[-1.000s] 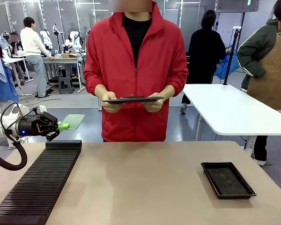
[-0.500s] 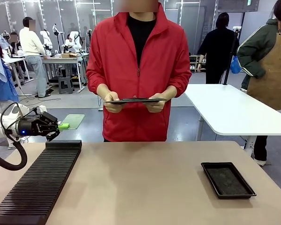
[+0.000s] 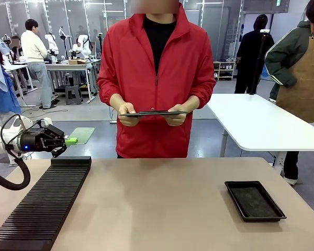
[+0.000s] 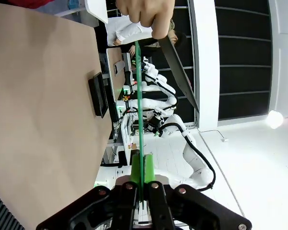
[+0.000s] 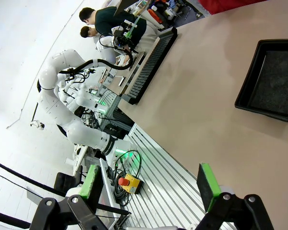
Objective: Inspect the PCB.
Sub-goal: Pick up the Blank PCB and present it to the human, then release the Blank PCB you were holding.
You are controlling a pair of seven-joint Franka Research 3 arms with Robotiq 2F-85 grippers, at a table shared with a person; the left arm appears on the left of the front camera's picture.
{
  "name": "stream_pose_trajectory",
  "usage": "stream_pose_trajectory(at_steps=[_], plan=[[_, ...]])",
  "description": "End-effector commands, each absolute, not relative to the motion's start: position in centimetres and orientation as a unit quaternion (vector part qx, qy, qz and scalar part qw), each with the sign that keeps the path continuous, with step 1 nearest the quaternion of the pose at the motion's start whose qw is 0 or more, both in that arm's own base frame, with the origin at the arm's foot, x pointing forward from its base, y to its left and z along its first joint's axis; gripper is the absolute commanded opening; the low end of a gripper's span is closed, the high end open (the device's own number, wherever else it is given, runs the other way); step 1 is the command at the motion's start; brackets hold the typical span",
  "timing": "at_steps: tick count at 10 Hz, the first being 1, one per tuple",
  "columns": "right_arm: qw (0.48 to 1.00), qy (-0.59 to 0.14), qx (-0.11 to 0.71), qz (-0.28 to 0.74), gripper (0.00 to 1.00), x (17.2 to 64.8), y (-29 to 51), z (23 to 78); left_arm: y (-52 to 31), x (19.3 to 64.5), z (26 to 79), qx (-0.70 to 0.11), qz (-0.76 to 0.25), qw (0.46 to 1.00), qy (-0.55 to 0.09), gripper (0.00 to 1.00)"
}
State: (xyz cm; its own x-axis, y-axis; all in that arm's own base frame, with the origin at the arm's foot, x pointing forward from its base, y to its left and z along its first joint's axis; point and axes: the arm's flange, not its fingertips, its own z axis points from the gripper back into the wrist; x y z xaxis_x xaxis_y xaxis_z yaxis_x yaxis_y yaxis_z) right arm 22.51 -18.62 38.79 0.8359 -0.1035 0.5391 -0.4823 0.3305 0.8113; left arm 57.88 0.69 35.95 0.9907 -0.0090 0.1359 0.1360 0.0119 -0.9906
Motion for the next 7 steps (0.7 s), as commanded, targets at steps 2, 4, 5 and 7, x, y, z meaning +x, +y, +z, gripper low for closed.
stream_pose_trajectory(at_steps=[2,4,5,7], plan=[[0.771,-0.261,0.567,0.125,1.00,22.39,-18.72,38.83,0.61,57.64,36.25,-0.701,-0.055,0.710,-0.043,0.03],[0.771,-0.261,0.567,0.125,1.00,22.39,-18.72,38.83,0.61,57.64,36.25,-0.701,-0.055,0.710,-0.043,0.03],[0.771,-0.261,0.567,0.125,1.00,22.39,-18.72,38.83,0.61,57.64,36.25,-0.701,-0.055,0.710,-0.043,0.03],[0.771,-0.261,0.567,0.125,1.00,22.39,-18.72,38.83,0.61,57.64,36.25,-0.701,-0.055,0.710,-0.043,0.03]])
